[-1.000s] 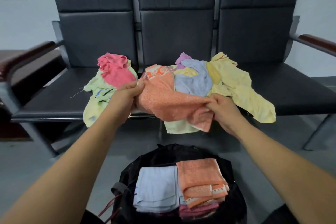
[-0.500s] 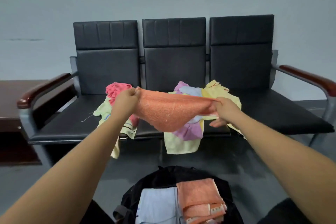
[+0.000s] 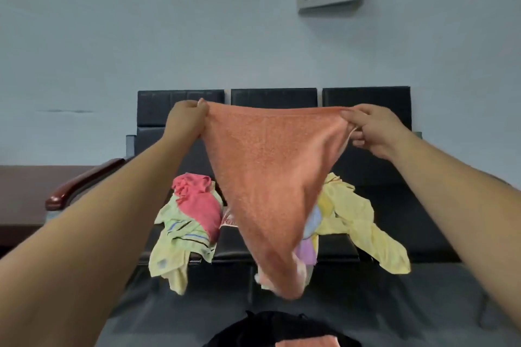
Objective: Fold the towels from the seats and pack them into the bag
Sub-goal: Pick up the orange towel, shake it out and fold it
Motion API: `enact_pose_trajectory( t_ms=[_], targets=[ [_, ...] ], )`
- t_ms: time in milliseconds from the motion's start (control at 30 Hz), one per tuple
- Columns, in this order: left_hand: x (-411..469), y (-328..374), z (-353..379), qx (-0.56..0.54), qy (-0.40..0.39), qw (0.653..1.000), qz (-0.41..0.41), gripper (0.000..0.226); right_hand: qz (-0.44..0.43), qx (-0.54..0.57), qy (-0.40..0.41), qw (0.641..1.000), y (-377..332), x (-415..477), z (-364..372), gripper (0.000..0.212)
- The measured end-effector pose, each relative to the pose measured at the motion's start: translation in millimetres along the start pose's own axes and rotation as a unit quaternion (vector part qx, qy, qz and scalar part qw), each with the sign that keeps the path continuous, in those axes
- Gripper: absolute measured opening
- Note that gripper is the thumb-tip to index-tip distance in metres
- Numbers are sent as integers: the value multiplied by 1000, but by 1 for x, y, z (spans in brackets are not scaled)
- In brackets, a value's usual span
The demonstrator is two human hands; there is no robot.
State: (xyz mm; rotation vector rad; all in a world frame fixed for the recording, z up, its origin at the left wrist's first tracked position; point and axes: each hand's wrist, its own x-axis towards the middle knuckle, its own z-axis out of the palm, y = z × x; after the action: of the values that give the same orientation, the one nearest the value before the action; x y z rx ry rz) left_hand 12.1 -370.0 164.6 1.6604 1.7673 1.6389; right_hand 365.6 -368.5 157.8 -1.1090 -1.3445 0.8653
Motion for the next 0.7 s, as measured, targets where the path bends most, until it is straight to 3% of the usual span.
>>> enact_pose_trajectory(
  t_ms=[67,167,267,367,500,567,700],
  targets=[
    [-5,1,1,22,19,999,35,43,-7,-13,35,999,-4,1,3,19],
    [-2,-2,2,-24,23,999,29,39,-6,125,34,992,-9,3,9,21],
    [-3,-6,3,-13,26,999,23,36,3,166,43,985,-4,4,12,15],
    [-8,-11,2,72,30,996,38,36,8,76,87,993,3,1,9,19],
    [-6,-24,2,64,34,997,10,26,7,-44,117,992,10,0,7,17],
    [-6,-26,2,33,10,999,2,19,7,-62,134,989,14,2,9,16],
    [-14,-16,5,-98,-92,991,18,33,25,-66,135,988,18,7,13,22]
  ],
)
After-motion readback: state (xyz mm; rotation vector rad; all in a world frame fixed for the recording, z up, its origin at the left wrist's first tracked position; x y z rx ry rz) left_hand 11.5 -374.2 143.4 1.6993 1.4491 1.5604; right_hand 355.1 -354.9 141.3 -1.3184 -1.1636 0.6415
